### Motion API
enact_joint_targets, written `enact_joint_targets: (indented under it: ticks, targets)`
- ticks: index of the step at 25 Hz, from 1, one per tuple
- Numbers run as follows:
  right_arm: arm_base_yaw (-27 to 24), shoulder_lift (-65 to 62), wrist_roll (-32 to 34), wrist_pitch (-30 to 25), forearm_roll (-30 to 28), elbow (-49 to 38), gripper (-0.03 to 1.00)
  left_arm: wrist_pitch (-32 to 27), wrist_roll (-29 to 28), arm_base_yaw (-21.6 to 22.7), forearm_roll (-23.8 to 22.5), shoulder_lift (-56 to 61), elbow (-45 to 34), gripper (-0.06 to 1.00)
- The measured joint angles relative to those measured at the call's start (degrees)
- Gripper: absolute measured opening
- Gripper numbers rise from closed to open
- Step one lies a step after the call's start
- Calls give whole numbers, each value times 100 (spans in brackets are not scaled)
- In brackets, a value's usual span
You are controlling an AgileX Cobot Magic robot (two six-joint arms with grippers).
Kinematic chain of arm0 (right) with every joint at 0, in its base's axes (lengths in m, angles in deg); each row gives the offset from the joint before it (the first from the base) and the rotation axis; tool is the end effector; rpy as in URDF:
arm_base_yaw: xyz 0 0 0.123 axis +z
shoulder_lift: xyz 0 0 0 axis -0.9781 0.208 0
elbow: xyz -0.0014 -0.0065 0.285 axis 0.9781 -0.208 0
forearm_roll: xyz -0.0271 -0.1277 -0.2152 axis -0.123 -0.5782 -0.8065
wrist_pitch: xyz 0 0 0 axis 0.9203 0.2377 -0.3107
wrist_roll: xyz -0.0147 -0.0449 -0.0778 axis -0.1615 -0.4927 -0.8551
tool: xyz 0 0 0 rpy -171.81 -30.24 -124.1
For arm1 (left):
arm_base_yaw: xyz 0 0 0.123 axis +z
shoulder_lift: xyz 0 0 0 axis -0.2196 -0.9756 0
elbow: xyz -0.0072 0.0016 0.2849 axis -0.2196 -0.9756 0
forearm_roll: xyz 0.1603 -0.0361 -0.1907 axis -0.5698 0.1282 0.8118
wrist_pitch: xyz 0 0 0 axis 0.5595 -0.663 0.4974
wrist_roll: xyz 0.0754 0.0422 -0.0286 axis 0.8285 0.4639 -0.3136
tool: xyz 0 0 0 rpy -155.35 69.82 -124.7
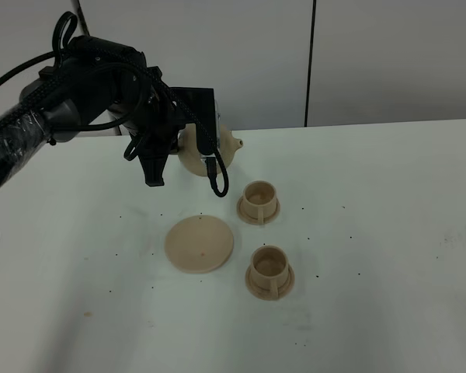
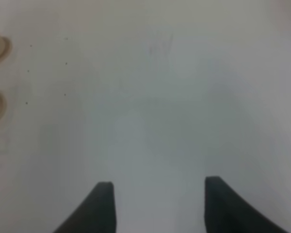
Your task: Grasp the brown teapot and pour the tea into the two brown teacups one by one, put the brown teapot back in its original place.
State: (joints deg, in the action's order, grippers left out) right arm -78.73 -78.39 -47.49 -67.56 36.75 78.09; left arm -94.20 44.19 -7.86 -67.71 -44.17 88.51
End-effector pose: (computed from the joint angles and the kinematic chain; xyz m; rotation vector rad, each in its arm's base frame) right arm 0.0028 0.0070 0.2720 0.0686 2.1147 0.1312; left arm 0.4673 -0.1638 0.2363 1.8788 1.8135 0.4972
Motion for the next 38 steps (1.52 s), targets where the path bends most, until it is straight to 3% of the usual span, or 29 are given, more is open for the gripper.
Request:
enact_joint_targets:
  ticks: [17, 28, 38]
  targets:
    - [0, 0, 0, 0, 0, 0, 41, 705, 577, -11, -30, -455, 0, 17]
    - [0, 0, 0, 0, 0, 0, 41, 1129, 678, -311, -760, -462, 0, 17]
    - [0, 0, 0, 0, 0, 0, 41, 1168, 850, -380, -1213, -462, 0, 17]
